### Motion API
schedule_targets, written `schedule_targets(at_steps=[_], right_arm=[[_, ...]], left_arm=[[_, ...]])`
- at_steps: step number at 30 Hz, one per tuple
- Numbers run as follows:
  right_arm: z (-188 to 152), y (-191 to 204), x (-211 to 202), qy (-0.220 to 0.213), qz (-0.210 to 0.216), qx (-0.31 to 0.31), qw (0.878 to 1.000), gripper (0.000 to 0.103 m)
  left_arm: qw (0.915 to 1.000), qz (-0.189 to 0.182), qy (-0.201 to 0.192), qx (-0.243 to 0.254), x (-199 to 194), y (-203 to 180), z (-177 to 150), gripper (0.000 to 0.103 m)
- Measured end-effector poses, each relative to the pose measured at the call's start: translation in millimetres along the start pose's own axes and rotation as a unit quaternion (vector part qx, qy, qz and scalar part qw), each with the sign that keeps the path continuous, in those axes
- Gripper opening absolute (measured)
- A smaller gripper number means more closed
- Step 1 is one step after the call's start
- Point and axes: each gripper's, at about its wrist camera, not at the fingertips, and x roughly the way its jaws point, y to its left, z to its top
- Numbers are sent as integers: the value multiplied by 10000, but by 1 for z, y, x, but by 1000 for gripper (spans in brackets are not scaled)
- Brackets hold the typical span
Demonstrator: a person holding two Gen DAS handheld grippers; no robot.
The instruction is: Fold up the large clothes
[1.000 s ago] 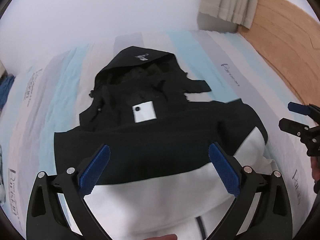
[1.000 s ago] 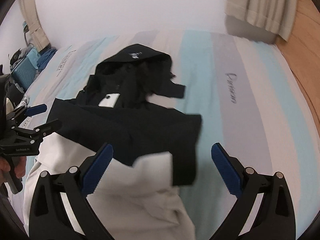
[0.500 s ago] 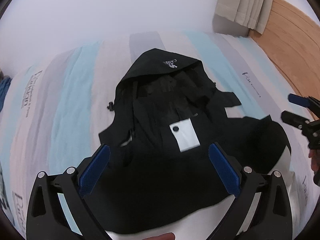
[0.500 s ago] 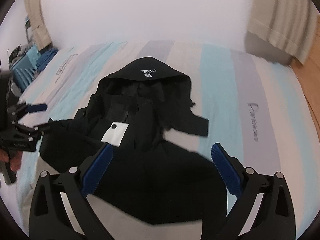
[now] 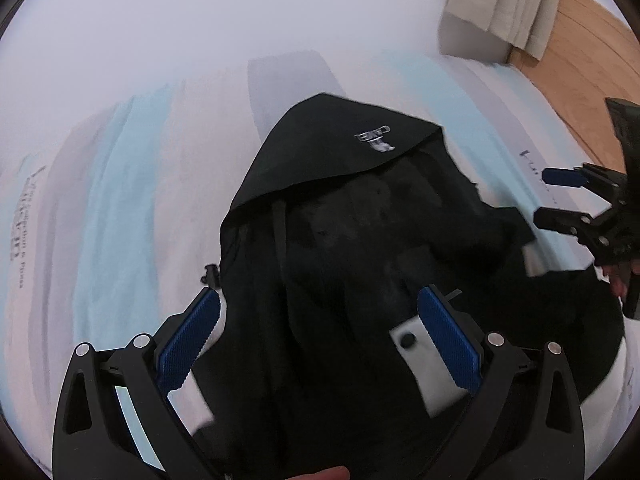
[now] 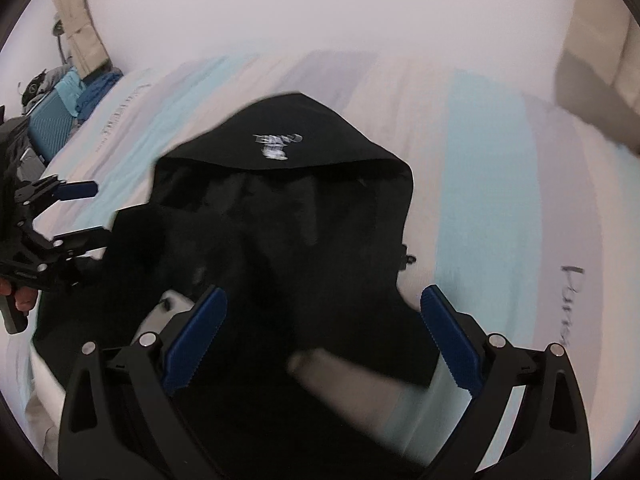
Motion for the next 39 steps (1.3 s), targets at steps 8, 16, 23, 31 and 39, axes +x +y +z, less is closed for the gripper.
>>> schedule_targets(at_steps=[8,16,23,31,39], right_arm=[[33,-27,58,248,133,14,9996,93],[57,-41,102,420,111,95,9990,88],[71,-52,128,485,-30,183,9987,84],[76,-53,146,397,-50,260,9989,84],[84,-58,148,201,-355,417,9983,61]], left_arm=[[9999,-46,150,-18,54,26,21,97],[9996,110,255,-88,88,51,43,97],[9991,246,296,-177,112,60,52,97],[9985,293,285,-361,136,68,53,96],[9991,372,111,-190,138,65,63,67]])
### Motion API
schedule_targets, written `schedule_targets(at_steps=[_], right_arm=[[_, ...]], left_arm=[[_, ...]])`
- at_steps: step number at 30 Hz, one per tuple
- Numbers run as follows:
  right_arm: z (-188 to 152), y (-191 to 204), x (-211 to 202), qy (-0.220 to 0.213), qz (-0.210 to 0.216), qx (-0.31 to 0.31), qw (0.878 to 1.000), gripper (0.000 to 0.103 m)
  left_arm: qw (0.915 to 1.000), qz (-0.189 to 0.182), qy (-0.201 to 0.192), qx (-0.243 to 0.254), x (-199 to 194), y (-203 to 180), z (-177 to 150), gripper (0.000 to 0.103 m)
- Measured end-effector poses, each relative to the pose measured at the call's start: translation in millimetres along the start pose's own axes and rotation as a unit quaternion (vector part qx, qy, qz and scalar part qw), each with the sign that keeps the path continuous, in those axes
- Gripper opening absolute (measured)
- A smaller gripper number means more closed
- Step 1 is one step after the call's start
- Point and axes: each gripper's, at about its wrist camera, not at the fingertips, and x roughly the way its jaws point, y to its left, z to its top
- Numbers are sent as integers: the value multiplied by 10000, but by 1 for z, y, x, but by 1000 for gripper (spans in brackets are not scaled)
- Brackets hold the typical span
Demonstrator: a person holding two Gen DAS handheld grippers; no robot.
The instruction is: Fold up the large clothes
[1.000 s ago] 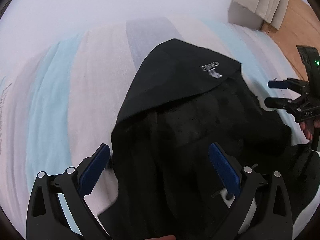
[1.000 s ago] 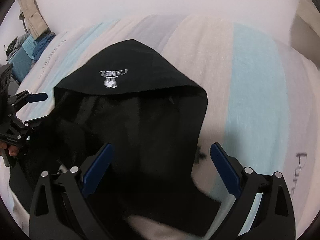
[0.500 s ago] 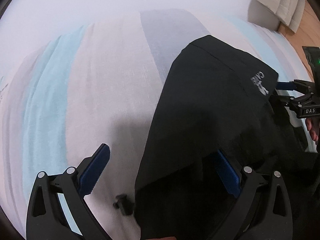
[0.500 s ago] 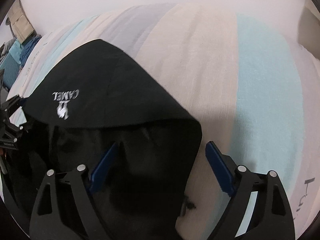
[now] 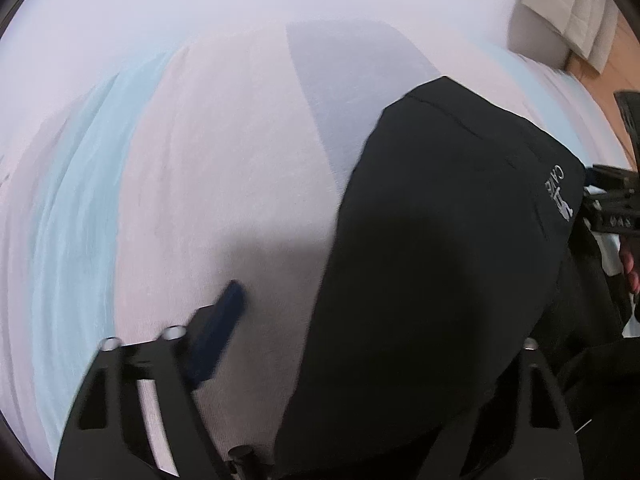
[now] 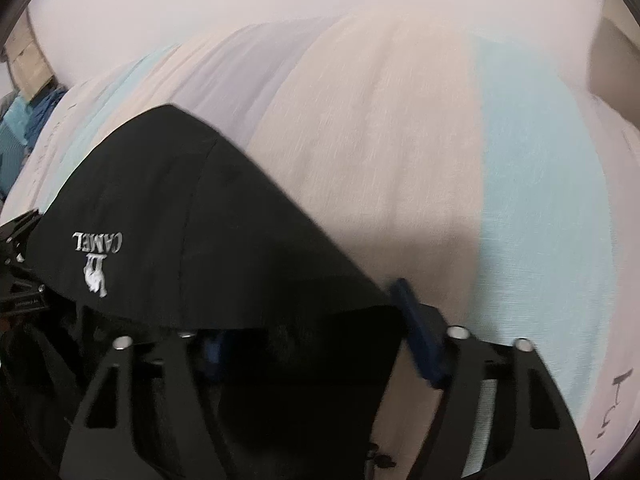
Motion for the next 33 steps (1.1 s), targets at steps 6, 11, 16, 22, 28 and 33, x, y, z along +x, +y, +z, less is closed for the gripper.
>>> schedule_targets(at_steps=[6,11,16,22,28,33], right_arm=[[-1,9,-8,-43,-214,-182,9996,18],[-2,15,-23,-67,-287,-309,9991,7],[-5,19,-53,-271,-358,-404,9982,6],[-30,40,-119,-754,-614,-649,9931,6],[-74,70,-195,-1306,-964,-921,9824,5],[-97,92,-231,-1466,-1040,-1025,9784,5]], left_arm=[[9999,-87,12,65,-6,-7,5,18],[9999,-43,-41,83,-18,-3,10,5],[9996,-12,-207,174,-53,0,10,5],[9985,-9,-495,231,-109,-1,2,5],[9963,-90,-801,314,-177,-20,-20,5],[9947,-146,-923,419,-224,-40,-57,5]])
